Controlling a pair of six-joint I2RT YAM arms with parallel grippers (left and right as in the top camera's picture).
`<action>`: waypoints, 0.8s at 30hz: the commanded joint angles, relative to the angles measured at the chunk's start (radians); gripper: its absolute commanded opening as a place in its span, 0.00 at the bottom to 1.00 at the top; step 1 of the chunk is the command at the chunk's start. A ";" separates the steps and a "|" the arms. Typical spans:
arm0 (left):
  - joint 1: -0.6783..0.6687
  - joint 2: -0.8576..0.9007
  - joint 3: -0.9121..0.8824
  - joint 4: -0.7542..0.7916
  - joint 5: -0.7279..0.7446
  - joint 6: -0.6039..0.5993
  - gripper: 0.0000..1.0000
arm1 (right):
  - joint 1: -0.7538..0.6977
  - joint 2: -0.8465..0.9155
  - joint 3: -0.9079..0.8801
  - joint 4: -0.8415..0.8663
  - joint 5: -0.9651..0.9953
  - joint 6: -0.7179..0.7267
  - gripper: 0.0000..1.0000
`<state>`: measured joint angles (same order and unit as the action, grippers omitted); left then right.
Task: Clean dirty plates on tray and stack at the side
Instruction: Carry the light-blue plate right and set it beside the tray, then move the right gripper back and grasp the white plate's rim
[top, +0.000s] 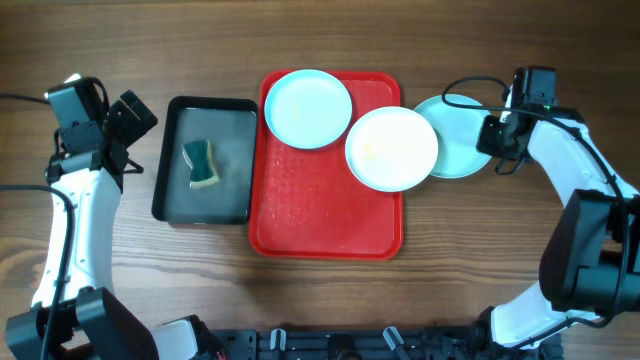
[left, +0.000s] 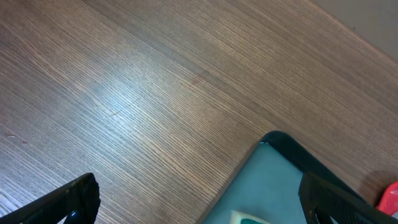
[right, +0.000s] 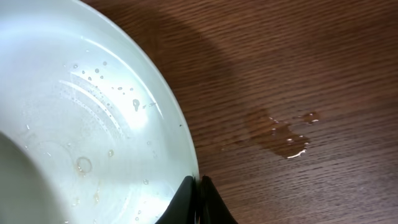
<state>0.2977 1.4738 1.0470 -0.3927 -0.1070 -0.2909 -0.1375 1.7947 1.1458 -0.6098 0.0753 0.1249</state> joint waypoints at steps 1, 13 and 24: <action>0.003 -0.010 0.019 0.003 0.005 -0.006 1.00 | 0.018 -0.010 -0.009 -0.009 -0.035 -0.028 0.05; 0.003 -0.010 0.019 0.003 0.005 -0.006 1.00 | 0.023 -0.010 -0.009 -0.005 -0.132 -0.048 0.46; 0.003 -0.010 0.019 0.003 0.005 -0.006 1.00 | 0.026 -0.011 0.103 -0.014 -0.569 -0.178 0.37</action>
<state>0.2977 1.4738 1.0470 -0.3923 -0.1070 -0.2909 -0.1204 1.7947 1.2190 -0.6243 -0.2768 -0.0048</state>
